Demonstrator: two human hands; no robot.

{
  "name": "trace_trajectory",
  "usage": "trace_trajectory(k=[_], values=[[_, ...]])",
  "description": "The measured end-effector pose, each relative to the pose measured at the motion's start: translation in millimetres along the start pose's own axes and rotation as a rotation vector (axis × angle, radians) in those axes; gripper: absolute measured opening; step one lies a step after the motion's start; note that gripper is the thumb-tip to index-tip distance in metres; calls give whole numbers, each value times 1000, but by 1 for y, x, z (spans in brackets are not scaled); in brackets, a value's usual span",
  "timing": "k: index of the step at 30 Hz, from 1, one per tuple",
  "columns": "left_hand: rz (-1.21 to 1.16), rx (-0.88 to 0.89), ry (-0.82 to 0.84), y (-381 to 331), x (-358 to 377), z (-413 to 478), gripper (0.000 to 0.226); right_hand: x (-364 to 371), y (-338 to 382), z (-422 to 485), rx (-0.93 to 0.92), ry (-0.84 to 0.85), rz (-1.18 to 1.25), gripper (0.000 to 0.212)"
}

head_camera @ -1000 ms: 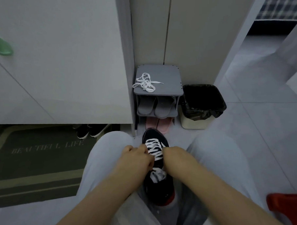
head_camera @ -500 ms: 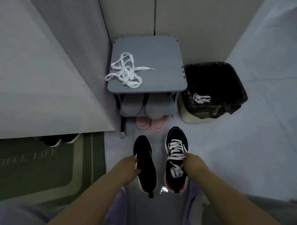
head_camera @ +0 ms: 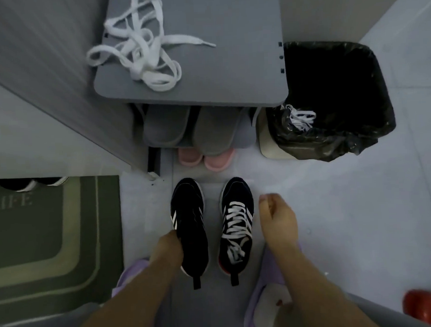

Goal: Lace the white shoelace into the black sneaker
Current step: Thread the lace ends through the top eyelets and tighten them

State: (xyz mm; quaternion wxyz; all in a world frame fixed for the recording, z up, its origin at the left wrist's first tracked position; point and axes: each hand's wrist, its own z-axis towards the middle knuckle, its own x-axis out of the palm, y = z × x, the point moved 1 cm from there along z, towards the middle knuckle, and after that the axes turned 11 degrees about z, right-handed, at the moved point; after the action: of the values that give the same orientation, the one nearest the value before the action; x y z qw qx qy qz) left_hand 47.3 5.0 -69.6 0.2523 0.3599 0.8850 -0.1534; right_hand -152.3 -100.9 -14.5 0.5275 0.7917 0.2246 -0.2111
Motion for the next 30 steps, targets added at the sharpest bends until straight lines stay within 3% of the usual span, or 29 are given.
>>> trace_trajectory(k=[4, 7, 9, 11, 12, 14, 16, 19, 30], values=[[-39, -26, 25, -1, -9, -13, 29, -8, 122, -6, -822, -110, 200, 29], [-60, -22, 47, 3, -24, -29, 28, -3, 202, -12, -1158, -175, 178, 24], [-62, 0, 52, 7, -36, -42, 28, 11, 243, -7, -1092, -136, 40, 31], [-50, 21, 37, 12, -47, -58, 28, 32, 268, 5, -860, 52, -213, 53], [-52, 39, 19, 15, -52, -65, 26, 41, 272, 9, -770, 145, -310, 55], [-77, 96, -17, 24, -61, -81, 23, 52, 275, 7, -772, 229, -363, 40], [-80, 132, -71, 32, -73, -100, 33, 49, 275, -4, -805, 241, -321, 29], [-81, 191, -134, 41, -89, -130, 40, 23, 276, -27, -734, 254, -220, 28], [-139, 377, -348, 33, -114, -272, 24, -147, 285, -193, -738, 188, 392, 21]])
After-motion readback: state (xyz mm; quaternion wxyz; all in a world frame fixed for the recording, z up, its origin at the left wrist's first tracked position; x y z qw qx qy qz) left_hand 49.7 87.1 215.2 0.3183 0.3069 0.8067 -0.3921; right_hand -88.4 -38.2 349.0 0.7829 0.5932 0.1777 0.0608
